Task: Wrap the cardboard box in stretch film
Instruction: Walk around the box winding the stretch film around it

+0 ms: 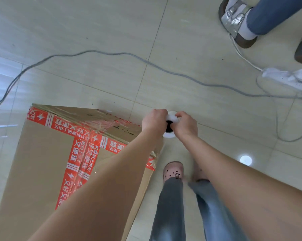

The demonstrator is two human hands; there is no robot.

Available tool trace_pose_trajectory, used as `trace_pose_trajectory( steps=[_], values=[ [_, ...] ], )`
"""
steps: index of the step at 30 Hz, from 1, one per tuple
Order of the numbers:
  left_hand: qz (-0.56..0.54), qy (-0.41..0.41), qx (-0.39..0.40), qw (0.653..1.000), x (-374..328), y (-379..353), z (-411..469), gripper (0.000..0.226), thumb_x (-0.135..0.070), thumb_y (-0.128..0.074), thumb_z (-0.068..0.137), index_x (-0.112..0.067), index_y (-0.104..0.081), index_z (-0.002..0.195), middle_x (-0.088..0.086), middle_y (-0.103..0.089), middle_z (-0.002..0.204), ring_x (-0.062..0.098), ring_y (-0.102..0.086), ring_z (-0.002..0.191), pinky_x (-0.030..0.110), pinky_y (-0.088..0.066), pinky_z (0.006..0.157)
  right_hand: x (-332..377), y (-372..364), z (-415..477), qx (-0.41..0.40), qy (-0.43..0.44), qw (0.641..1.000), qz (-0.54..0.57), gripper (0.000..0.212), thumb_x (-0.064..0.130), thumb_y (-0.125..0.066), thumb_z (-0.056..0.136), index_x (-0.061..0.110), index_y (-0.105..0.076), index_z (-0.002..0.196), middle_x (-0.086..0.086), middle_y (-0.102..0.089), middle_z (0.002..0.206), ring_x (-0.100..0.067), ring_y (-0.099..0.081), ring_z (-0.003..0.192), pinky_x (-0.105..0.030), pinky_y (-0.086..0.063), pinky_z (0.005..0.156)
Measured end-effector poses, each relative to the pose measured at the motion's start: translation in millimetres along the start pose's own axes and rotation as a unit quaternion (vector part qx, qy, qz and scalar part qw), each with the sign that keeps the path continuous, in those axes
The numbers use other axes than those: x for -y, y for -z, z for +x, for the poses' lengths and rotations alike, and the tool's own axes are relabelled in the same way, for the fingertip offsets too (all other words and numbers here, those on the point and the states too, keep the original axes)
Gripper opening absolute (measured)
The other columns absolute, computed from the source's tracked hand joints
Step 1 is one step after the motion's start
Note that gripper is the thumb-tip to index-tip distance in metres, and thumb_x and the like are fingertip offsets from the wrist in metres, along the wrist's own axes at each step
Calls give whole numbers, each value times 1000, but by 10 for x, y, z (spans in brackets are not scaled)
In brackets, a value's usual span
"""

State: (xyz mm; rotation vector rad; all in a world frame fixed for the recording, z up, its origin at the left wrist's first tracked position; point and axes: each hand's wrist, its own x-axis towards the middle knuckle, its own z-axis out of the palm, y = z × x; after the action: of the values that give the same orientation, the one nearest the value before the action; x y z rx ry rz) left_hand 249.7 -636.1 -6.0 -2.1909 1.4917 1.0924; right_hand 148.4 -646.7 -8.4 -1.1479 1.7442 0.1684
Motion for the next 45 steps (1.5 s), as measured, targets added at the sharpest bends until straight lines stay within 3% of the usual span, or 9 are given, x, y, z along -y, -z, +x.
trace_pose_trajectory(
  steps=[6, 12, 18, 23, 31, 34, 36, 41, 45],
  values=[
    [-150, 119, -35, 981, 136, 131, 72, 18, -14, -53, 86, -5, -56, 101, 11, -60, 91, 30, -59, 84, 31, -42, 63, 293, -13, 148, -9, 84, 996, -42, 31, 11, -53, 83, 22, -63, 111, -3, -66, 112, -24, -59, 98, -24, -38, 71],
    [-259, 202, -8, 944, 346, 229, 166, 22, -23, -58, 86, -2, -59, 91, 15, -67, 90, 30, -62, 74, 31, -46, 58, 488, -27, 231, 56, 9, 998, -15, 46, 29, -70, 78, 14, -51, 118, -4, -60, 112, -24, -58, 94, -30, -45, 76],
    [-143, 119, -16, 982, 198, 362, 273, 49, -14, -54, 88, -24, -48, 135, 9, -62, 118, 30, -60, 107, 36, -48, 75, 575, 11, 334, 76, 30, 996, -43, 21, 14, -62, 80, 14, -52, 99, 0, -55, 87, -22, -52, 73, -28, -41, 62],
    [-118, 143, -34, 982, 204, 465, 389, 20, -10, -52, 84, -10, -61, 102, 8, -60, 94, 30, -61, 91, 33, -45, 65, 799, 68, 418, 80, 97, 984, -129, 26, 13, -61, 78, 19, -62, 104, 1, -58, 87, -22, -54, 81, -27, -43, 69],
    [-347, 312, -115, 877, 594, 541, 361, 15, -18, -61, 80, -7, -51, 77, 11, -60, 84, 29, -63, 80, 30, -49, 61, 1194, -120, 513, 119, 142, 974, -134, 41, 22, -67, 82, 19, -55, 121, -2, -63, 118, -24, -59, 108, -28, -43, 82],
    [-433, 358, -86, 823, 695, 576, 346, 17, -19, -62, 83, -3, -59, 85, 14, -66, 85, 21, -64, 53, 21, -50, 42, 1233, -217, 530, 144, 118, 972, -143, 40, 26, -67, 82, 18, -55, 119, -4, -63, 115, -26, -61, 103, -28, -44, 78],
    [-412, 344, -57, 842, 717, 603, 352, 22, -20, -62, 84, -1, -60, 92, 15, -67, 88, 22, -65, 57, 22, -52, 44, 1301, -256, 538, 133, 122, 974, -137, 33, 19, -64, 82, 18, -58, 115, -6, -64, 113, -28, -62, 99, -29, -48, 77],
    [-241, 237, -79, 938, 654, 719, 431, 44, -14, -55, 88, -12, -47, 132, 12, -60, 118, 31, -59, 107, 35, -47, 74, 1409, -263, 581, 141, 111, 970, -166, 34, 20, -63, 83, 16, -55, 116, -8, -62, 114, -27, -60, 99, -32, -49, 81],
    [-134, 174, -75, 973, 676, 807, 535, 42, -7, -52, 88, -16, -52, 129, 8, -57, 118, 31, -58, 106, 37, -46, 71, 1459, -284, 612, 117, 120, 965, -204, 31, 22, -64, 82, 15, -51, 109, -6, -61, 108, -28, -60, 96, -31, -46, 74]
  ],
)
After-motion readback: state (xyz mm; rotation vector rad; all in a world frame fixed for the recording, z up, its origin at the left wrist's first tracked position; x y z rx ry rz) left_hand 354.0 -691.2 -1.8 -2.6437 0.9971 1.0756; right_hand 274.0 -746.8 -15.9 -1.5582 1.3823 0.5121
